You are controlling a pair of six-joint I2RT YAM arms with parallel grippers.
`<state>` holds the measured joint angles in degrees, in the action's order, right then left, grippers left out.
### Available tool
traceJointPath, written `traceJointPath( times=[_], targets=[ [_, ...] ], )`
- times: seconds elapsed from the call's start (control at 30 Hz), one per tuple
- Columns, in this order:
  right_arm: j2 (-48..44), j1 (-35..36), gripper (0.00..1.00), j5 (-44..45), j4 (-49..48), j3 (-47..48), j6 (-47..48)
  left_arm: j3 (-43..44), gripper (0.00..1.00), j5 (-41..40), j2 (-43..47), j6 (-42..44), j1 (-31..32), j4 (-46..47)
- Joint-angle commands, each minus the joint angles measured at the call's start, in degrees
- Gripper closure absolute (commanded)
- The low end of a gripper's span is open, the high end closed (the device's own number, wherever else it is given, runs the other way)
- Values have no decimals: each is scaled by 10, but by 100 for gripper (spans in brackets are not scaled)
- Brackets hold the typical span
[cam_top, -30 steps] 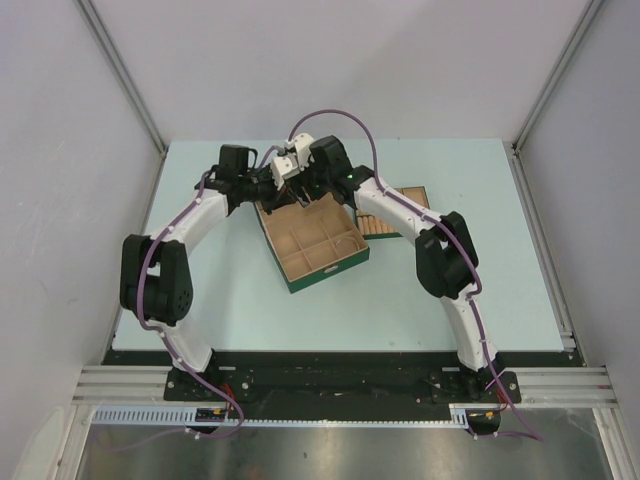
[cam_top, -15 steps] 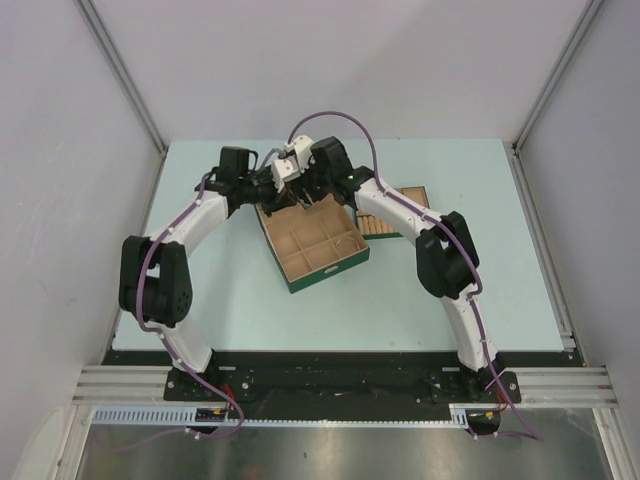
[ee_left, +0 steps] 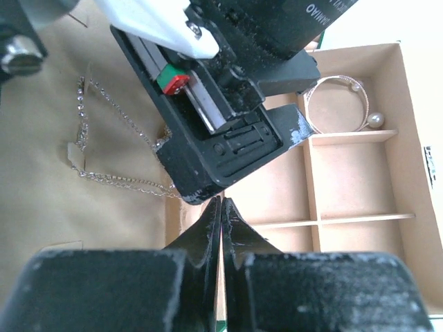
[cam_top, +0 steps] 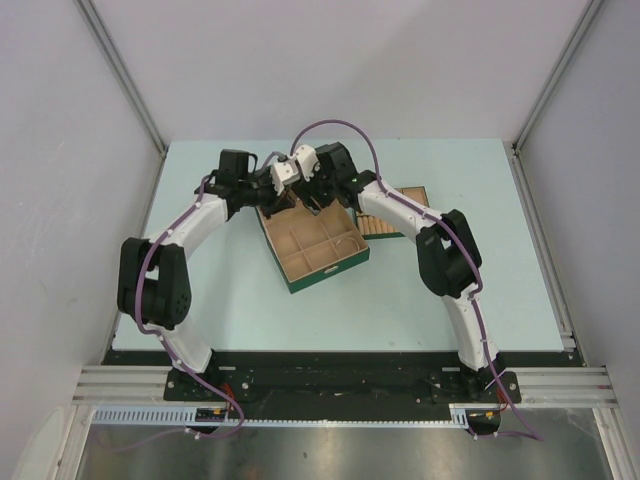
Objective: Organize the mixed jewelry
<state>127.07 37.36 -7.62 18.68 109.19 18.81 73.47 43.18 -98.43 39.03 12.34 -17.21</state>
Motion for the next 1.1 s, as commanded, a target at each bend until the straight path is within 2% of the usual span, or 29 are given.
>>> traceJointPath(
  times=[0.0,0.17,0.37,0.6,1.07],
  targets=[
    [-23,-3,30,-6,-19,-3,24,-6,96,-3,29,17,-5,11],
    [-18,6,32,-11,-18,-5,33,-12,96,-20,26,16,-6,24],
    [-16,16,41,-19,-17,-16,36,-42,96,-66,32,7,-6,69],
    [-16,22,64,-22,-15,-27,38,-54,96,-90,28,4,-7,89],
    [-38,26,95,-33,-5,-44,35,-77,96,-116,39,-75,-6,186]
  ],
)
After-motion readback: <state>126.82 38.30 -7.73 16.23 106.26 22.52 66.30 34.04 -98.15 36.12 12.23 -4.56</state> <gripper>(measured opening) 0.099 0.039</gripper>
